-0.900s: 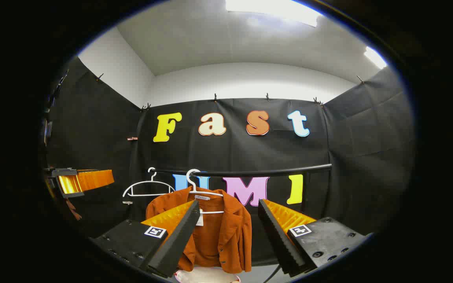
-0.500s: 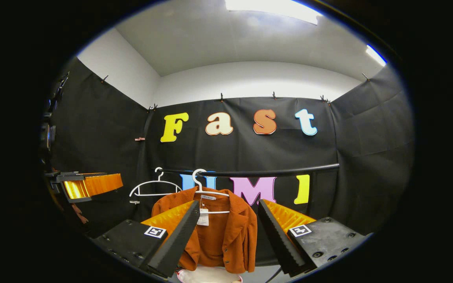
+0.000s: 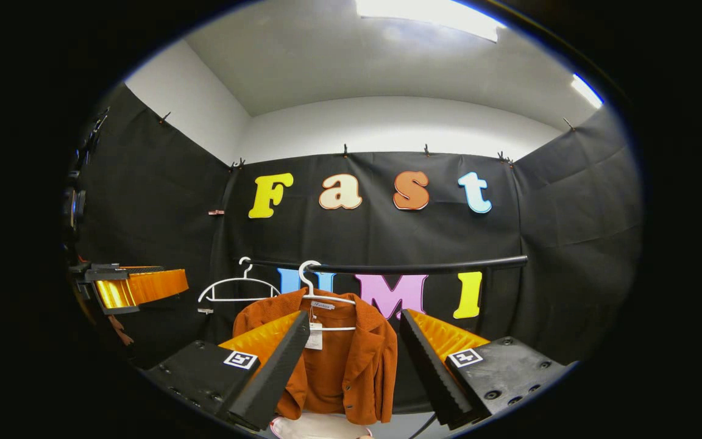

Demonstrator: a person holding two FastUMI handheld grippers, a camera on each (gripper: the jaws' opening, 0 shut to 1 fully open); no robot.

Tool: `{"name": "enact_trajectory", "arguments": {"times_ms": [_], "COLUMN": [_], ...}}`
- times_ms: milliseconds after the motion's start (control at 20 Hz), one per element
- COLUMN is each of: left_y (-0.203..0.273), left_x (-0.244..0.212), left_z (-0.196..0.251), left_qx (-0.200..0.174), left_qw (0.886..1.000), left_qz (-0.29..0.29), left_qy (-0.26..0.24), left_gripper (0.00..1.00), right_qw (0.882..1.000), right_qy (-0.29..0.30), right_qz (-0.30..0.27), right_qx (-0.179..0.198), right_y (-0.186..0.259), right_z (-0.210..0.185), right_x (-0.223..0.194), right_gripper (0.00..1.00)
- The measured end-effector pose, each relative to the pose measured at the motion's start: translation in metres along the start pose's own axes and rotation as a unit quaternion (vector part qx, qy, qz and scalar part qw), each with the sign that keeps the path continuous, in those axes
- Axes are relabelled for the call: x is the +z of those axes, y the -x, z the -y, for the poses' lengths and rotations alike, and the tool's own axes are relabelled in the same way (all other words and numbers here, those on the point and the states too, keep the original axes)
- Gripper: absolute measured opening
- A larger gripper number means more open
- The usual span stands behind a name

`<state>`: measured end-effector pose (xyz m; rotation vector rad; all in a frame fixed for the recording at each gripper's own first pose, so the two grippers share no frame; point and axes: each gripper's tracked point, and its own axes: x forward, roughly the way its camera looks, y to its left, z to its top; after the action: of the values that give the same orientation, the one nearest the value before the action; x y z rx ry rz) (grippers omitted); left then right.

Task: Grasp the clothes on the hanger with both hands and then place them into the laundry hamper below.

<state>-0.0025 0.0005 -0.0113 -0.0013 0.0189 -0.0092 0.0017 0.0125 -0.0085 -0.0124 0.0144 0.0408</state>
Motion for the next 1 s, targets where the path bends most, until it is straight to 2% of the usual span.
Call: {"name": "enact_trajectory", "arguments": {"times_ms": [50,100,350,650,1000], "left_y": [0.000,0.000,-0.006,-0.025,-0.071], "left_x": [0.000,0.000,-0.007,-0.040,-0.092], "left_z": [-0.002,-0.004,-0.012,-0.011,-0.011], "left_qx": [-0.001,-0.004,-0.022,-0.058,-0.053], "left_qw": [1.000,1.000,1.000,0.997,0.996], "left_qz": [-0.001,-0.001,-0.005,-0.025,-0.052], "left_qy": [0.001,0.003,0.016,0.044,0.055], "left_gripper": [0.86,0.90,0.90,0.90,0.90], "right_qw": [1.000,1.000,1.000,0.999,0.999], "right_qy": [-0.001,-0.002,0.001,0.019,0.024], "right_qz": [-0.001,-0.001,-0.002,-0.008,-0.017], "right_qx": [-0.002,-0.004,-0.023,-0.048,-0.044], "right_y": [-0.001,-0.001,-0.002,-0.006,-0.043], "right_z": [-0.001,-0.003,-0.009,-0.013,0.000], "right_x": [0.000,-0.001,-0.006,-0.022,-0.058], "right_gripper": [0.98,0.98,0.98,0.98,0.99]}}
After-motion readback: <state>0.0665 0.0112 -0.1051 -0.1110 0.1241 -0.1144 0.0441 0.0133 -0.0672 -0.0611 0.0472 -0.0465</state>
